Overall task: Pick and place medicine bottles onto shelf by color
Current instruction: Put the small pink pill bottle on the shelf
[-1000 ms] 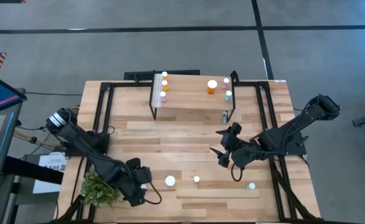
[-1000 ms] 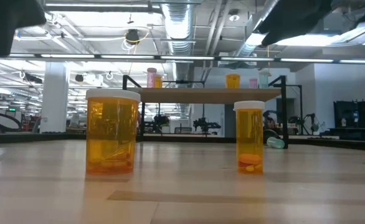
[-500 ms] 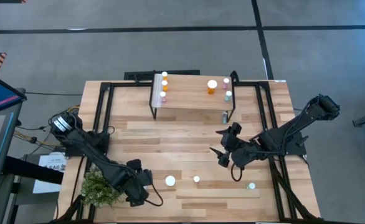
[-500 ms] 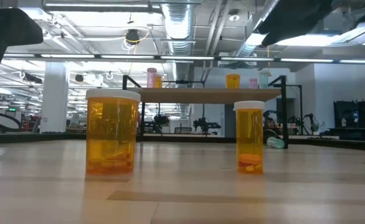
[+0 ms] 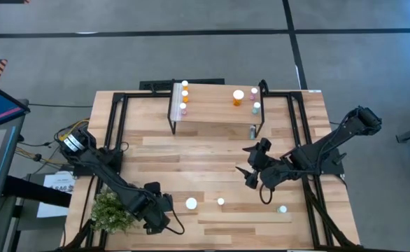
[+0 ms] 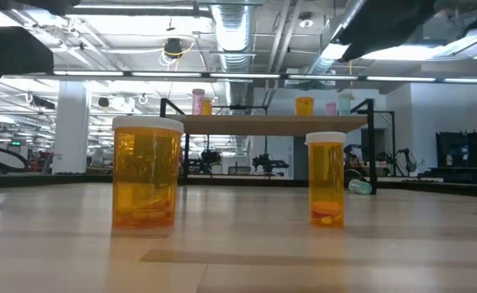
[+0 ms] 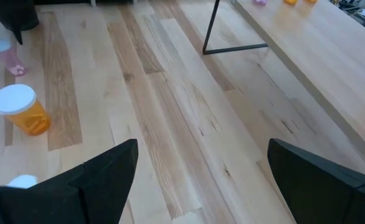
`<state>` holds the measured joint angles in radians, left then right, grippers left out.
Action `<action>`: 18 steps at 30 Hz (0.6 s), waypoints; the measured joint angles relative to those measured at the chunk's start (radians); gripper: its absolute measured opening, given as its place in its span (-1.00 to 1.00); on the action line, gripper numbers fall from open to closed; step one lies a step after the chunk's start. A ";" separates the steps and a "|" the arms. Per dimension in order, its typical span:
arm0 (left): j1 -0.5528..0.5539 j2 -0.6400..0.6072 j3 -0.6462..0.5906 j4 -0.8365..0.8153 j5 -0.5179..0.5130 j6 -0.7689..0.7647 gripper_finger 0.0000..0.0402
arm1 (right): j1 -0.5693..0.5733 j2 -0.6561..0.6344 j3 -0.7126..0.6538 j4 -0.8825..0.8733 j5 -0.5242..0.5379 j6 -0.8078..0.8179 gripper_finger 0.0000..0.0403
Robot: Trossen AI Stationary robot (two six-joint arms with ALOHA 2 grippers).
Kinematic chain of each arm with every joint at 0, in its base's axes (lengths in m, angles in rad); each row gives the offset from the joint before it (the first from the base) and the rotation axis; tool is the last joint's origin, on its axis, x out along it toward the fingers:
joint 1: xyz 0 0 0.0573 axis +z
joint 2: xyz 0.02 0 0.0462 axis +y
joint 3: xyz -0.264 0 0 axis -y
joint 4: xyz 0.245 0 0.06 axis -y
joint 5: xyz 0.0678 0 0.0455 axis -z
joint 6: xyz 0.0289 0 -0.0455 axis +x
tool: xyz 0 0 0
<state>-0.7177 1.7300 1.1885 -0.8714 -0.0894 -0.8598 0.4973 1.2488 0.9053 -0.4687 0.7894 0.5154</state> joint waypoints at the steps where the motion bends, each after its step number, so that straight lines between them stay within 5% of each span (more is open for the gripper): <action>1: 0.003 0.006 0.000 0.010 0.004 0.002 0.13 | 0.000 0.000 0.000 -0.002 -0.002 0.000 0.87; 18: 0.004 0.006 0.000 0.020 -0.002 0.022 -0.35 | 0.000 0.000 0.000 -0.002 -0.004 0.000 0.87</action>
<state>-0.7133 1.7363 1.1889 -0.8513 -0.0910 -0.8379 0.4973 1.2491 0.9054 -0.4704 0.7856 0.5152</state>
